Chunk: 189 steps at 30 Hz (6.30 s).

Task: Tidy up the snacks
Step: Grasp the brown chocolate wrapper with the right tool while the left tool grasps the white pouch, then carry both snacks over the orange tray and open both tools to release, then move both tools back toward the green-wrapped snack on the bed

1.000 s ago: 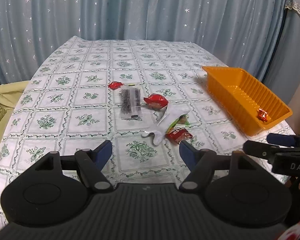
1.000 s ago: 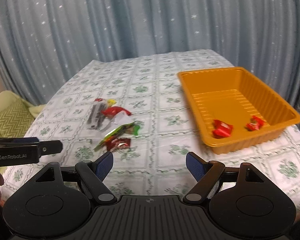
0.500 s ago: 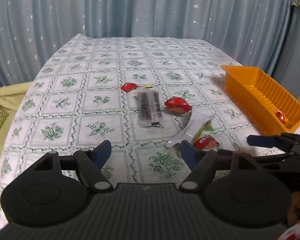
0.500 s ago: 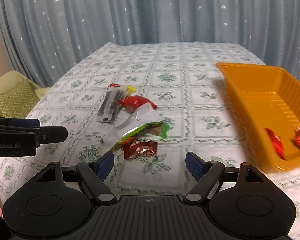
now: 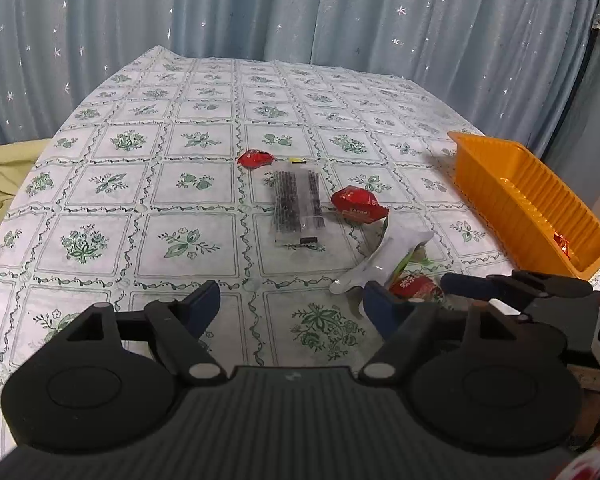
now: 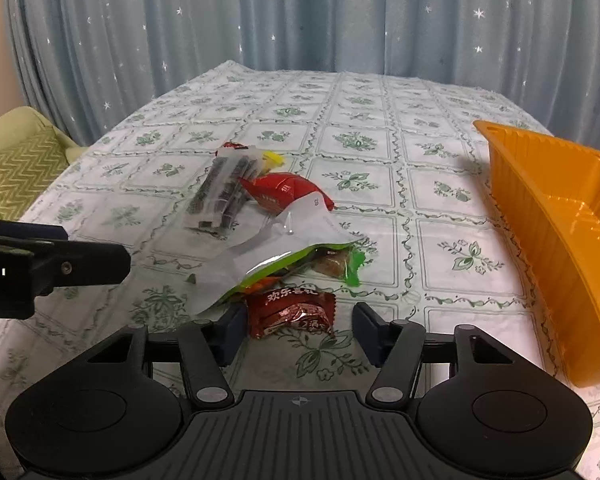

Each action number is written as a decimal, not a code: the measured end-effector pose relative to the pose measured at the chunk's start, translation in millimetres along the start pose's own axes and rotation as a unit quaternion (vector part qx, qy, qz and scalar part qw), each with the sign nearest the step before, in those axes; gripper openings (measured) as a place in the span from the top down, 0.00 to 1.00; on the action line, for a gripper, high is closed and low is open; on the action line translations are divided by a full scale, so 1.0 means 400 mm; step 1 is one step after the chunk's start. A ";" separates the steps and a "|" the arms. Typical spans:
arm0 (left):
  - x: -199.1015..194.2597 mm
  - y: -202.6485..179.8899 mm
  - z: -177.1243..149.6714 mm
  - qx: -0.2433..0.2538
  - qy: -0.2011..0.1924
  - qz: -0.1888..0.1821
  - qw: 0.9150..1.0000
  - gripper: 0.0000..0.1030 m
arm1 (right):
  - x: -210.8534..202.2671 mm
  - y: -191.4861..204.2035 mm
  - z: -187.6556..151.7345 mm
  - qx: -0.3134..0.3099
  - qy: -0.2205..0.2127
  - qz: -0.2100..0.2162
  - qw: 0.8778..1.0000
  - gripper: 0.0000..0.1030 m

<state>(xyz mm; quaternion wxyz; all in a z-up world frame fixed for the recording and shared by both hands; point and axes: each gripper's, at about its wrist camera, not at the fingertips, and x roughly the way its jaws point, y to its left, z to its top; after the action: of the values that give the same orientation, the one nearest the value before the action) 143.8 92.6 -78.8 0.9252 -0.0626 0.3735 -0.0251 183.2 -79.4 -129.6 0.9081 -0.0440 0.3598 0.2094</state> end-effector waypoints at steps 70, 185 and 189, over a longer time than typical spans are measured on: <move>-0.075 -0.274 -0.037 0.096 0.028 -0.046 0.994 0.75 | -0.332 -0.159 -0.053 0.097 -0.056 -0.056 0.992 0.66; -0.144 -0.243 0.012 0.009 -0.037 -0.014 0.999 0.49 | -0.453 -0.282 -0.049 0.163 -0.128 -0.063 0.976 0.30; -0.158 -0.202 0.000 -0.003 -0.037 -0.001 0.999 0.48 | -0.450 -0.248 -0.043 0.150 -0.126 -0.053 0.979 0.30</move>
<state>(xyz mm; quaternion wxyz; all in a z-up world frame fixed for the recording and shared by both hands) 98.4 18.2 -24.7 0.9381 -0.0669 0.3391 -0.0226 95.5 -236.3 -28.4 0.9523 0.1005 0.2672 0.1080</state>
